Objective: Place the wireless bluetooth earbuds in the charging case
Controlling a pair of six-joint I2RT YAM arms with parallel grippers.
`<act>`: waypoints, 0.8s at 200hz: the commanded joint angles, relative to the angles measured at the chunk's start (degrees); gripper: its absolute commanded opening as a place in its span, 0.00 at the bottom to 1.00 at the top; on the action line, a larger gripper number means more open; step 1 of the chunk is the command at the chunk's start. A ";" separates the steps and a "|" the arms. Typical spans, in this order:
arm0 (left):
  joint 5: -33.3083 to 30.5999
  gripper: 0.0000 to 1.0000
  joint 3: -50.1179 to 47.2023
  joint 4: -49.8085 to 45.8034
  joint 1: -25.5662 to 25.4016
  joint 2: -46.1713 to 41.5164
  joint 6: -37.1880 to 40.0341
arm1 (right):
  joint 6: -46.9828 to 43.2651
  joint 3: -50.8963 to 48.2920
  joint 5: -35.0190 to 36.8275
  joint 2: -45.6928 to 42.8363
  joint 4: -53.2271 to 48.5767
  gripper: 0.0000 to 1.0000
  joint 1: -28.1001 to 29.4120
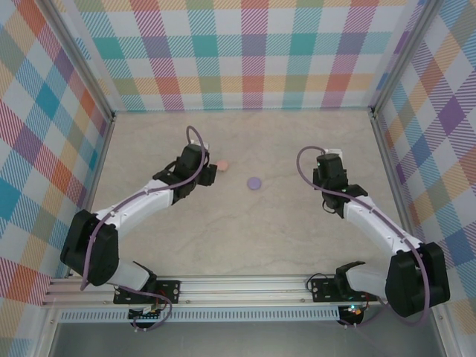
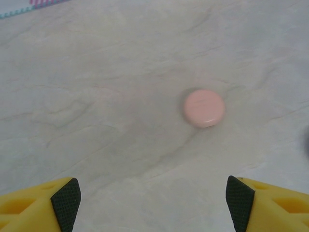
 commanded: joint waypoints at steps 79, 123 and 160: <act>-4.86 1.00 -16.61 27.85 10.14 -1.90 5.01 | -4.99 -10.68 -13.41 1.47 25.06 0.69 -10.87; 3.42 1.00 -21.04 34.87 14.53 -3.26 7.03 | -6.99 -13.23 -22.49 5.12 33.93 0.73 -13.85; 10.40 1.00 -25.51 41.24 18.66 -2.17 7.05 | -7.61 -15.04 -24.57 8.08 40.58 0.73 -14.69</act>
